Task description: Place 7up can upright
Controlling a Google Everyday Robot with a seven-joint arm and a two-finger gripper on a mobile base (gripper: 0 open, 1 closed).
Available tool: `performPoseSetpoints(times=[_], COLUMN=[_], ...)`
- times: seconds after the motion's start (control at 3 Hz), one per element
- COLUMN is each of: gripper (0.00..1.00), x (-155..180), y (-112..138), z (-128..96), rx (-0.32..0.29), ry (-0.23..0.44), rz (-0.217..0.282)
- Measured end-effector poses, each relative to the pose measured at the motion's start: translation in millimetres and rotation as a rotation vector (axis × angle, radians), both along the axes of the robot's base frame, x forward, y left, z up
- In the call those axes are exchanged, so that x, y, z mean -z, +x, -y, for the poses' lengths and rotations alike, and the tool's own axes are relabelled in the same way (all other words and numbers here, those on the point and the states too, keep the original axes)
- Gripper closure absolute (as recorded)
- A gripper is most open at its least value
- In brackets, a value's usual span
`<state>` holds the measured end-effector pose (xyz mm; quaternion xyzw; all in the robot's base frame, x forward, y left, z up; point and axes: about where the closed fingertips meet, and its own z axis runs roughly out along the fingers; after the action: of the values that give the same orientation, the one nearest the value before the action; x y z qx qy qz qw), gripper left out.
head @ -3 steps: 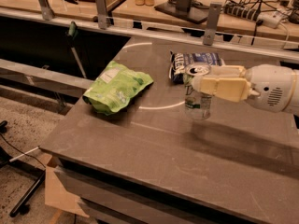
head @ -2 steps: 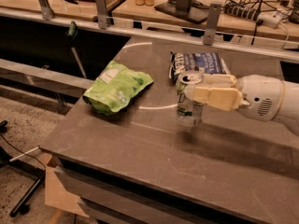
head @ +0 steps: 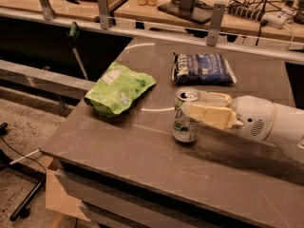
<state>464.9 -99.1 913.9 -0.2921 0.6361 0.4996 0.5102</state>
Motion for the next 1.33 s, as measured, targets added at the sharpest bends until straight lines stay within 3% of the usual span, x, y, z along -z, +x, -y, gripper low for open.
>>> performPoseSetpoints(times=[0.33,0.67,1.0,1.33], gripper=[0.12,0.00,0.00,0.00], x=[6,3,-11,-36], y=[-1,0,0,-5], z=[-1,7,36,87], rx=[-0.001,0.002,0.031,0.116], ry=[0.011,-0.007,-0.085,-0.271], rz=[0.000,0.011,0.035,0.068])
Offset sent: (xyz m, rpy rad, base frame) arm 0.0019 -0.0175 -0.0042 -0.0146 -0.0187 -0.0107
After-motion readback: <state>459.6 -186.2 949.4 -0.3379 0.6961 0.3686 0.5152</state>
